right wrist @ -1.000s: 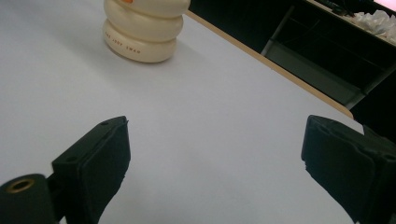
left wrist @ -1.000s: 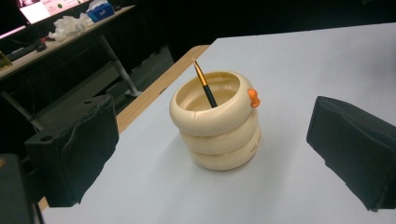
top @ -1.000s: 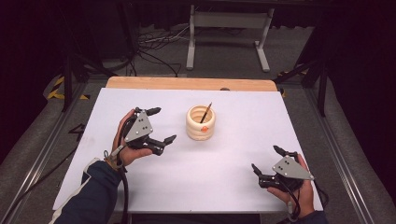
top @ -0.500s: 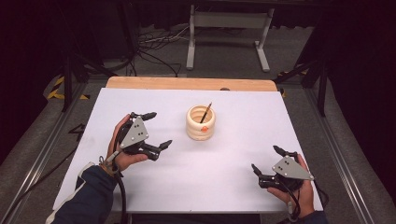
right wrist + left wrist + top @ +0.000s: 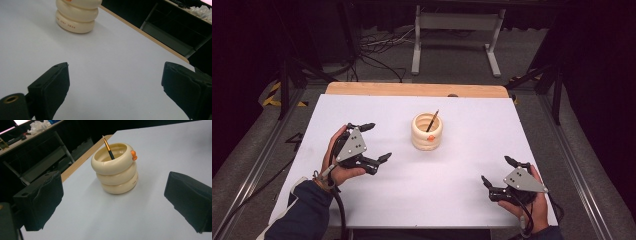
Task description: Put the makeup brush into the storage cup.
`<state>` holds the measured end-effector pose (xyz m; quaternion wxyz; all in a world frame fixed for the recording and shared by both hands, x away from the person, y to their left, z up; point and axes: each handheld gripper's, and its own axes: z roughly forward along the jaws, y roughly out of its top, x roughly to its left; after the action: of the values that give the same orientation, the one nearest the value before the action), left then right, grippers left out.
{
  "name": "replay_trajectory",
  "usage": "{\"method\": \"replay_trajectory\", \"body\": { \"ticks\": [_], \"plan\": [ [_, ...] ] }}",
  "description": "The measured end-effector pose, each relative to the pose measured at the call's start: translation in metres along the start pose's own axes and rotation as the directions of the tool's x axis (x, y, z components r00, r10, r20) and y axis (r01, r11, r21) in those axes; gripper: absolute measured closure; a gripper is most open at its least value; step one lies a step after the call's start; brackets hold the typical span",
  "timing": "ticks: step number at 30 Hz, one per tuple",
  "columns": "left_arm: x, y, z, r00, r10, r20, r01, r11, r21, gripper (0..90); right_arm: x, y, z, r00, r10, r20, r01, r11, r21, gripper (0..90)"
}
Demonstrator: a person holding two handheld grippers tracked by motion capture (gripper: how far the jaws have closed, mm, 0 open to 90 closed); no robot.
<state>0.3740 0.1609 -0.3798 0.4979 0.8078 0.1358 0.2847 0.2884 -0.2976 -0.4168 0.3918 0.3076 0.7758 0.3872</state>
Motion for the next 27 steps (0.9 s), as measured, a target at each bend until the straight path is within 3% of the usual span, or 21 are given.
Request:
{"method": "replay_trajectory", "body": {
  "ticks": [11, 27],
  "plan": [
    [-0.001, -0.011, -0.011, 1.0, -0.004, -0.001, 0.004, 0.9992, 0.04, 3.1, 0.002, 0.001, 0.0, 1.0, -0.005, -0.003, 0.005, 1.0, 0.004, 8.4],
    [-0.001, -0.039, -0.037, 0.9982, -0.051, -0.032, 0.054, 0.9943, 0.092, 2.8, 0.003, 0.002, 0.001, 0.9999, -0.012, -0.006, 0.012, 1.0, 0.007, 8.4]
  ]
}}
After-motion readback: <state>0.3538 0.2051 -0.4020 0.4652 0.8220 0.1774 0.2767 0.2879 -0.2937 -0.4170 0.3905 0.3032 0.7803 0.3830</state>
